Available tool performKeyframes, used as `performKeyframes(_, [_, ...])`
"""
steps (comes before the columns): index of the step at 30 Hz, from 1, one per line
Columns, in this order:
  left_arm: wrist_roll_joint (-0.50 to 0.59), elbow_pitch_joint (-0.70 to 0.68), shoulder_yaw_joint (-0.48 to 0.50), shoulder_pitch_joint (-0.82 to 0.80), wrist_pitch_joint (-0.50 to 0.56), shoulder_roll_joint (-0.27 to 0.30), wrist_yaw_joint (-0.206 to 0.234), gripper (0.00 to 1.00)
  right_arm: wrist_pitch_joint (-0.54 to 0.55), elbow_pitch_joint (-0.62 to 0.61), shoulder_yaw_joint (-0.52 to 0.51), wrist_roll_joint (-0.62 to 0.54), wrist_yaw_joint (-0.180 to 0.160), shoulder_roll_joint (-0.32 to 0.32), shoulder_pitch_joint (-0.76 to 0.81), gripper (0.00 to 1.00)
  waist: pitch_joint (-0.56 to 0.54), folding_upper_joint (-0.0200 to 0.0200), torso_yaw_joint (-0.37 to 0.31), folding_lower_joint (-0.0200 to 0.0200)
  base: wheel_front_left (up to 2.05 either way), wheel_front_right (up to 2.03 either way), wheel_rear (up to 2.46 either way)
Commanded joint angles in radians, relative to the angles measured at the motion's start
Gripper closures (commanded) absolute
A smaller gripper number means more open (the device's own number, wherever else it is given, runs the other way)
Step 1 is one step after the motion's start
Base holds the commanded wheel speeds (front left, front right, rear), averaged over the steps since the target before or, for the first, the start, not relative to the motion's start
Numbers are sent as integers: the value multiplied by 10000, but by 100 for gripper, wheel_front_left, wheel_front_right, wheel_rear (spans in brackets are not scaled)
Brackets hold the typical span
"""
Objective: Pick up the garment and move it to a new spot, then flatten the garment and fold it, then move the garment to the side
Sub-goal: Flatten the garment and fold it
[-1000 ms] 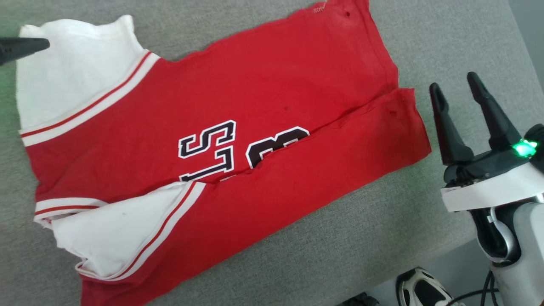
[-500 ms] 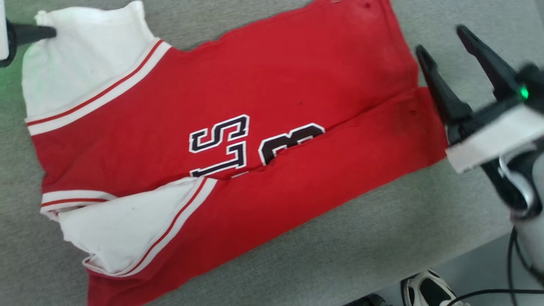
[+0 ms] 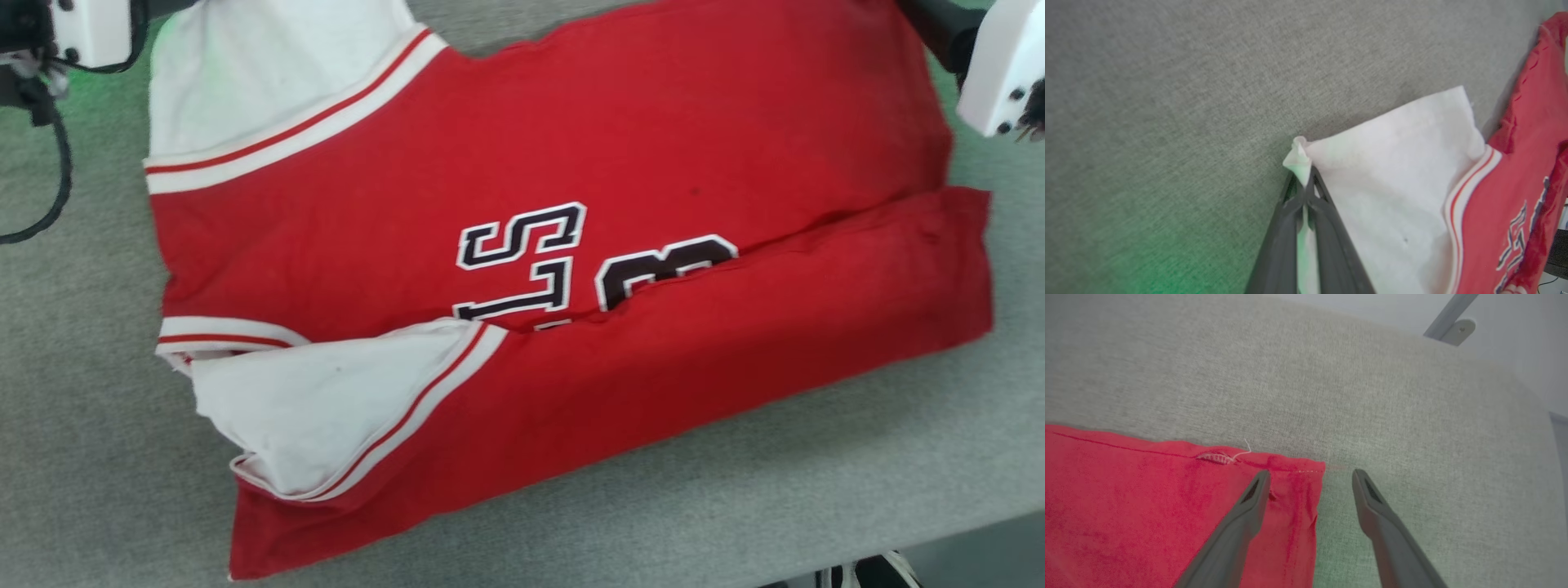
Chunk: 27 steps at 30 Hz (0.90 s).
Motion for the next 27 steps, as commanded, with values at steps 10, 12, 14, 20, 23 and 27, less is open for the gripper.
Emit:
performKeyframes(10, [-82, -439, -628, 356, -234, -171, -6, 100, 1669, 949, 1086, 841, -1, -175, -683, 61, 296, 0, 459, 0, 0, 0, 0])
performKeyframes(12, [-172, -514, -598, 387, -444, -213, -6, 100, 1579, 926, 1196, 1055, -1, -252, -689, 100, 263, 0, 493, 0, 0, 0, 0])
performKeyframes(14, [-246, -541, -573, 414, -572, -261, -7, 100, 1478, 923, 1178, 1161, -3, -317, -665, 100, 206, 0, 524, 0, 0, 0, 0])
performKeyframes(20, [-897, -821, -35, 547, -1681, -337, -9, 100, 354, 414, 792, 1668, -4, -817, -293, 100, -528, 0, 807, 0, 0, 0, 0])
performKeyframes(23, [-1300, -1897, 79, 1220, -2518, -40, -9, 100, -87, -146, 592, 1887, -4, -1386, 486, 100, -1151, 0, 1113, 0, 0, 0, 0])
performKeyframes(27, [-1800, -3365, 329, 2262, -3596, 472, -10, 100, -291, -837, 391, 1993, -4, -1910, 1475, 100, -1704, 0, 1397, 0, 0, 0, 0])
